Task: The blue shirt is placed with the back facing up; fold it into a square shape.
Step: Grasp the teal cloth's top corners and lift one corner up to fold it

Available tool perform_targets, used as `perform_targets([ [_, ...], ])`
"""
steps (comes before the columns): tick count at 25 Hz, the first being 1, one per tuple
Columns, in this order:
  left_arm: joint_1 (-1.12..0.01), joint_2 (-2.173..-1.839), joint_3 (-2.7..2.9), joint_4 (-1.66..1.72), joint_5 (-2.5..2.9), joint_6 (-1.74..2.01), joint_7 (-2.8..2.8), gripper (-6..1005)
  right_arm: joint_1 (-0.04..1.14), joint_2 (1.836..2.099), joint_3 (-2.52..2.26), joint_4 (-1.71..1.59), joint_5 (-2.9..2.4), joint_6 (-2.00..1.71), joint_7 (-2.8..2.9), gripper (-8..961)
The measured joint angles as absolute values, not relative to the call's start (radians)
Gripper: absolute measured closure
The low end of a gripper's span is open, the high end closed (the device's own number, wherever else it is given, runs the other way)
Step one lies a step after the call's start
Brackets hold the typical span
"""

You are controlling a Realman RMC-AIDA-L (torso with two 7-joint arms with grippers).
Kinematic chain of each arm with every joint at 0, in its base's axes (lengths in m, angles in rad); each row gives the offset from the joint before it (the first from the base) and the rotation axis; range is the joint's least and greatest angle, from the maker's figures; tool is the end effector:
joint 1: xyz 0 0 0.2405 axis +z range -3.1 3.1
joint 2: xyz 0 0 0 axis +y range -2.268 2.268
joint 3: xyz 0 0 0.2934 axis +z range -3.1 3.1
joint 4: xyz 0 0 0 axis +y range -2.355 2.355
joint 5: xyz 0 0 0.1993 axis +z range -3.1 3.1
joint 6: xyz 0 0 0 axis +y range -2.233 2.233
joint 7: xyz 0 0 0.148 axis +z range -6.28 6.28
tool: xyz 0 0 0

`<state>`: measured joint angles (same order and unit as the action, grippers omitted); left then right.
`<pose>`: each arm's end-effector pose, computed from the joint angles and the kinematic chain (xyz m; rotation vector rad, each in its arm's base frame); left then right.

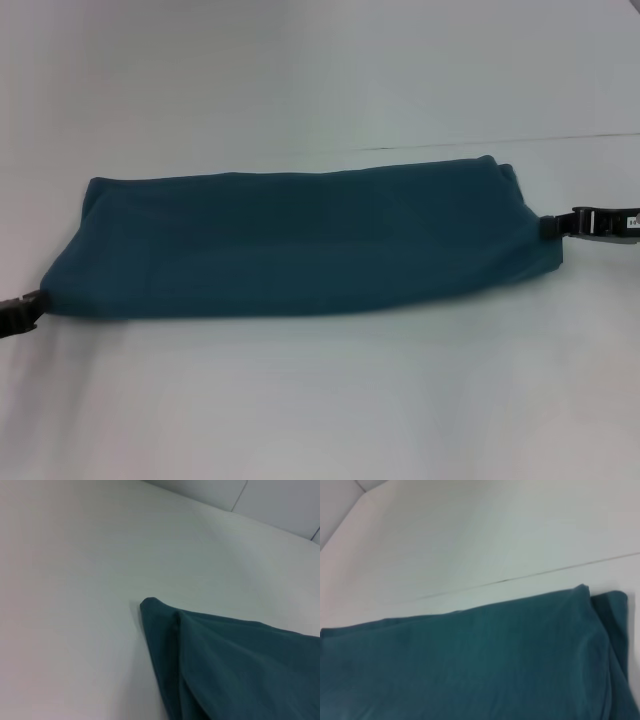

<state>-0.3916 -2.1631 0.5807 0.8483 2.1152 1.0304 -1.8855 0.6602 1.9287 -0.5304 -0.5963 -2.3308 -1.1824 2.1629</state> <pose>-0.3733 0.3492 0.0113 -1.9285 -1.2908 -0.4827 0.3415 0.4154 0.0509 -2.0782 1.4943 0.4032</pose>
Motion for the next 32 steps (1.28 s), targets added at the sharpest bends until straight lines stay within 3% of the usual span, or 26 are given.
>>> perform_targets([
  [17,-0.360,-2.165,0.530,0.861,2.115,1.111,-1.881,999,0.569,1.933,-0.520,-0.591,-2.328,-1.193,2.152,940],
  [32,-0.360,-2.163,0.529,0.862,2.115,1.131,-1.879,999,0.566,1.939,-0.518,-0.592,-2.326,-1.178,2.138,940],
])
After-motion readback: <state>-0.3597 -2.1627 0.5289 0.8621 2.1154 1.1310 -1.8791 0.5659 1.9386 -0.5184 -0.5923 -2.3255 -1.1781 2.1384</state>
